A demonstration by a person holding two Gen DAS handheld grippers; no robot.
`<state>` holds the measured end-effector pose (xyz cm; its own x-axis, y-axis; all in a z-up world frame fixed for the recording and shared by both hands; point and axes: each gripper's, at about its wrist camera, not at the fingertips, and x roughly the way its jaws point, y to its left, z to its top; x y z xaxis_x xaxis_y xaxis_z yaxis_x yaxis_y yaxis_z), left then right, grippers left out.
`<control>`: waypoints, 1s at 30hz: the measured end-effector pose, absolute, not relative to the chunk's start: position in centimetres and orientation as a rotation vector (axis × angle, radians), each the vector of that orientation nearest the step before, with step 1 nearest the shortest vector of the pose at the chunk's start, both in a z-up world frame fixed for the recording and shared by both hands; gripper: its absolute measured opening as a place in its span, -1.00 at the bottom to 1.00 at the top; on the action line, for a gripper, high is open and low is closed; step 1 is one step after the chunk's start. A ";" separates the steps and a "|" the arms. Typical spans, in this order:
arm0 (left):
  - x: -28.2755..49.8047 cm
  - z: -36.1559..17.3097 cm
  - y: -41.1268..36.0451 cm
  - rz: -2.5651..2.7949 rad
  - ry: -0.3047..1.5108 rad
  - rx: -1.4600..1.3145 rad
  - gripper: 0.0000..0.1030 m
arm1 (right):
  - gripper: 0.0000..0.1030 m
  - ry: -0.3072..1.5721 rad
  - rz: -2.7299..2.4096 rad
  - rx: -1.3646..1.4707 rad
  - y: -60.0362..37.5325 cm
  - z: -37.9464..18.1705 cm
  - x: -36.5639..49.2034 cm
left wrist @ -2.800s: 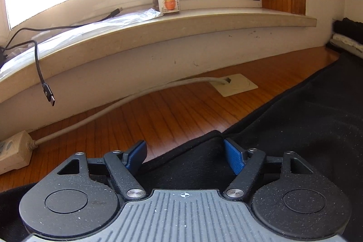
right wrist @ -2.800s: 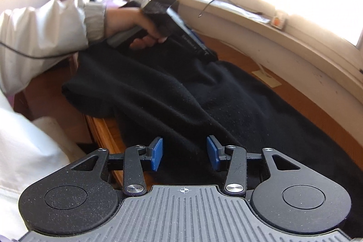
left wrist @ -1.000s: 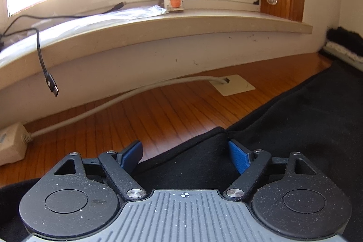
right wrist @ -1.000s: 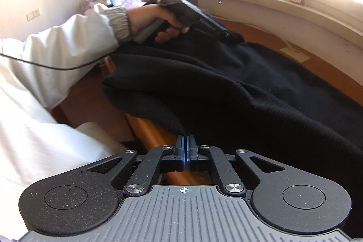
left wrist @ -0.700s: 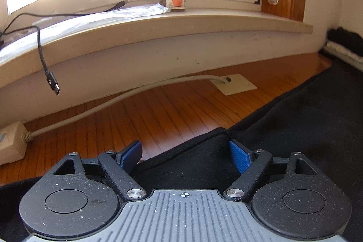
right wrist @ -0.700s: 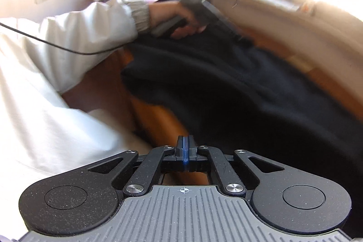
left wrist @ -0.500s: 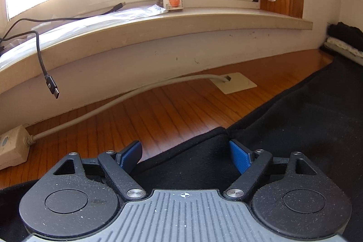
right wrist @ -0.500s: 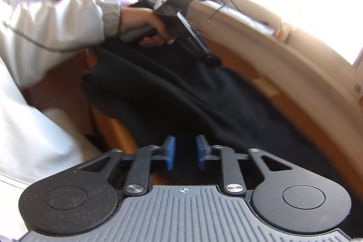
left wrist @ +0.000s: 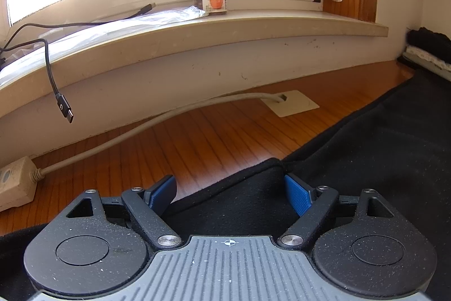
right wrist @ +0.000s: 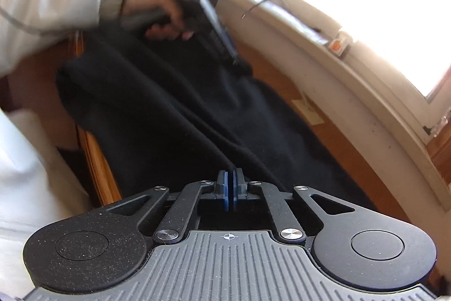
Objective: Fold clothes
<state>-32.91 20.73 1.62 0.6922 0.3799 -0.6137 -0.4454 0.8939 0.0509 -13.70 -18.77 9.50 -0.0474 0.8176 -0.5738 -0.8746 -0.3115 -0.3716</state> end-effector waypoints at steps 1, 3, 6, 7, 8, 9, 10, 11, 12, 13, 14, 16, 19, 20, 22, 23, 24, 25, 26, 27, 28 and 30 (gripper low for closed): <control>-32.9 1.6 20.8 0.461 0.661 -0.106 0.66 | -0.94 0.112 1.702 -0.818 -19.3 10.4 -13.4; -33.0 1.6 20.8 0.460 0.660 -0.110 0.66 | -0.94 0.137 1.736 -0.767 -20.6 11.9 -13.2; -33.0 1.6 20.9 0.459 0.659 -0.116 0.66 | -0.95 0.148 1.768 -0.809 -22.4 12.1 -13.9; -33.0 1.6 20.9 0.458 0.658 -0.118 0.66 | -0.95 0.156 1.772 -0.840 -22.5 11.5 -14.1; -33.0 1.6 20.9 0.459 0.658 -0.118 0.66 | -0.95 0.163 1.774 -0.871 -22.7 10.9 -14.3; -33.0 1.6 20.8 0.460 0.659 -0.116 0.67 | -0.95 0.186 1.780 -0.886 -22.5 10.3 -14.4; -33.0 1.6 20.8 0.462 0.660 -0.114 0.70 | -0.95 0.216 1.786 -0.895 -22.3 9.6 -14.3; -33.0 1.6 20.8 0.465 0.661 -0.112 0.71 | -0.95 0.227 1.789 -0.899 -22.2 9.3 -14.3; -32.9 1.6 20.8 0.468 0.663 -0.111 0.75 | -0.94 0.228 1.791 -0.900 -22.2 9.2 -14.4; -32.9 1.6 20.8 0.469 0.665 -0.109 0.77 | -0.93 0.222 1.791 -0.894 -22.2 9.2 -14.4; -32.8 1.6 20.8 0.469 0.666 -0.107 0.77 | -0.91 0.213 1.790 -0.885 -22.1 9.4 -14.5; -32.8 1.6 20.8 0.469 0.667 -0.106 0.77 | -0.84 0.197 1.788 -0.860 -21.9 9.7 -14.6; -32.8 1.6 20.8 0.470 0.667 -0.105 0.77 | -0.76 0.163 1.795 -0.862 -21.3 9.8 -15.4; -32.8 1.6 20.8 0.470 0.667 -0.105 0.77 | -0.71 0.149 1.801 -0.871 -21.2 9.7 -15.9; -32.7 1.6 20.8 0.470 0.667 -0.104 0.77 | -0.54 0.119 1.817 -0.890 -21.0 9.5 -16.8; -32.7 1.6 20.9 0.470 0.667 -0.103 0.77 | -0.53 0.103 1.827 -0.894 -20.9 9.5 -17.3; -32.7 1.5 20.9 0.469 0.667 -0.103 0.78 | -0.52 0.086 1.839 -0.895 -20.9 9.6 -17.8; -32.8 1.5 20.9 0.470 0.668 -0.102 0.78 | -0.51 0.070 1.850 -0.897 -20.9 9.6 -18.4; -32.8 1.5 20.9 0.470 0.668 -0.102 0.78 | -0.51 0.053 1.861 -0.898 -20.9 9.7 -18.9; -32.8 1.5 20.9 0.469 0.668 -0.104 0.78 | -0.51 0.037 1.873 -0.899 -20.8 9.7 -19.4; -32.8 1.5 20.9 0.468 0.668 -0.106 0.78 | -0.51 0.029 1.889 -0.892 -20.7 9.7 -20.0; -32.8 1.5 20.9 0.468 0.668 -0.105 0.78 | -0.51 0.020 1.930 -0.883 -20.2 9.6 -21.2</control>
<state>-32.77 20.90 1.51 0.6855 0.3840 -0.6185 -0.4505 0.8911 0.0539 -21.23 -20.22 9.61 -0.2608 0.7682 -0.5847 -0.7804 -0.5243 -0.3408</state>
